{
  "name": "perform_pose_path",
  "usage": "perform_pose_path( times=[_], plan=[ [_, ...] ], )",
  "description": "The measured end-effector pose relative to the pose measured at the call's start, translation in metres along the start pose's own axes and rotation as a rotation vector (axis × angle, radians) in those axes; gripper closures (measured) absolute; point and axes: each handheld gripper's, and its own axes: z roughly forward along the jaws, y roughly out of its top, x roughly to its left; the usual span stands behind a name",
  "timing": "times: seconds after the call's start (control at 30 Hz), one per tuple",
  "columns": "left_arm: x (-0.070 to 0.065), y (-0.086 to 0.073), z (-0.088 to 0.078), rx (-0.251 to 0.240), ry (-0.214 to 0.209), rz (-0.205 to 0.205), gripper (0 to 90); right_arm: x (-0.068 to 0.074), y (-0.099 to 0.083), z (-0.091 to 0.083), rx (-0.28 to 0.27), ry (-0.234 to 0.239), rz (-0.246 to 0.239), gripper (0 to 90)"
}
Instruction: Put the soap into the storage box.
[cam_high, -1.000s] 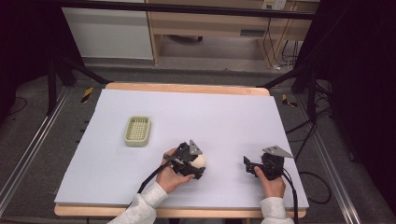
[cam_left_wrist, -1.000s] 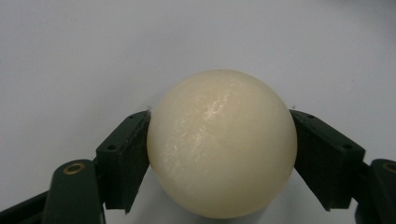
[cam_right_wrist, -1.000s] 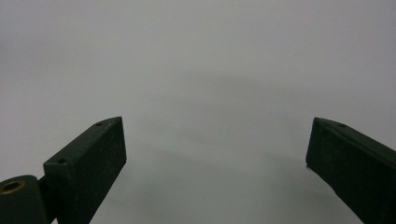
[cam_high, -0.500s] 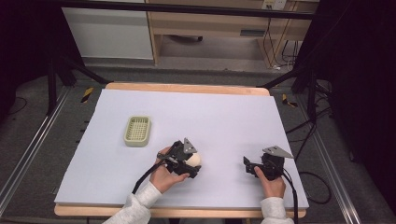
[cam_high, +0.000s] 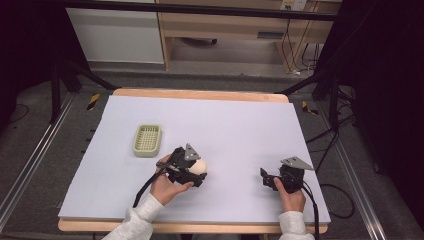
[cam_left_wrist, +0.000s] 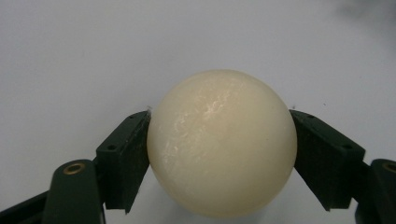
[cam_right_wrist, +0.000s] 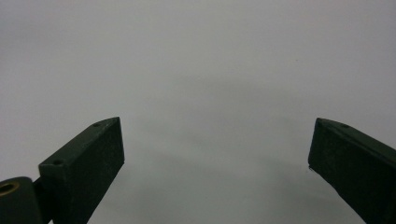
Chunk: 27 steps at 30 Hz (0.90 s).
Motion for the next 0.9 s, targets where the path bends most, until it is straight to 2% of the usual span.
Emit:
perform_pose_path(
  times=[0.33,0.9],
  plan=[
    [0.009,-0.002,-0.010,0.001,0.025,-0.007,24.2,0.000,0.000,0.000,0.006,-0.001,0.003,4.1],
    [0.034,-0.007,-0.031,-0.029,0.058,-0.054,24.2,0.000,0.000,0.001,0.011,0.002,0.003,4.2]
  ],
)
